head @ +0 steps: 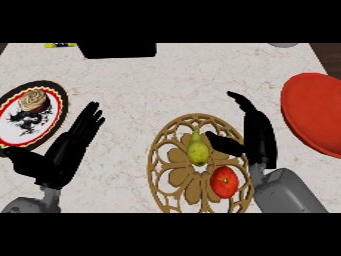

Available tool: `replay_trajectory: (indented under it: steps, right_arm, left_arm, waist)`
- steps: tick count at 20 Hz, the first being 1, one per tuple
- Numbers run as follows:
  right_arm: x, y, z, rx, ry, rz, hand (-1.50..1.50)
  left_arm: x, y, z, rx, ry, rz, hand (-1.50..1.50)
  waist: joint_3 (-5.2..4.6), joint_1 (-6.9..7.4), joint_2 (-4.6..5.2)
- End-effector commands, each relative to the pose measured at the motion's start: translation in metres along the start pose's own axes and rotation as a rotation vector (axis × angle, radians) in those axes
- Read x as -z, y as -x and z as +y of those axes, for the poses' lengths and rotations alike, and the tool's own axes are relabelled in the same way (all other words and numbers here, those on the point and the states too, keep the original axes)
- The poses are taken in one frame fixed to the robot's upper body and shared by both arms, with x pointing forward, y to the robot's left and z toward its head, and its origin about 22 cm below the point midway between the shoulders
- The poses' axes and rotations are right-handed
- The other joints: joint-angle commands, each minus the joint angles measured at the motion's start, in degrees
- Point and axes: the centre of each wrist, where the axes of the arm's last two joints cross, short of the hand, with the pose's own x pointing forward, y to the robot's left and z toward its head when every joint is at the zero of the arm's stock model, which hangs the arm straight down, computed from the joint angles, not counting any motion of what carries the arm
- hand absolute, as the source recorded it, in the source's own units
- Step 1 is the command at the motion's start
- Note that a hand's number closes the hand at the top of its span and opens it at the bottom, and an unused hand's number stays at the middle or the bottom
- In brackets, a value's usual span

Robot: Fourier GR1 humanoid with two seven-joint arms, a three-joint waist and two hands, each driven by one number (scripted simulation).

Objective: Pick the pear from the placemat and place it in the bowl

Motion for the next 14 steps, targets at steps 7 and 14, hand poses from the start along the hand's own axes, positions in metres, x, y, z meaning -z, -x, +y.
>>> replay_trajectory:
  steps: [7, 14]
  right_arm:
    - [-0.006, -0.081, 0.027, -0.549, -0.038, 0.262, -1.5]
    - [0.004, -0.119, 0.045, -0.614, -0.243, 0.481, -1.5]
  left_arm:
    - [0.015, -0.008, -0.023, -0.018, 0.037, 0.028, 0.0]
    - [0.019, -0.001, -0.027, -0.031, 0.056, 0.024, 0.0]
  waist:
    - [-0.01, 2.1, -0.05]
    - [0.1, 2.5, 0.41]
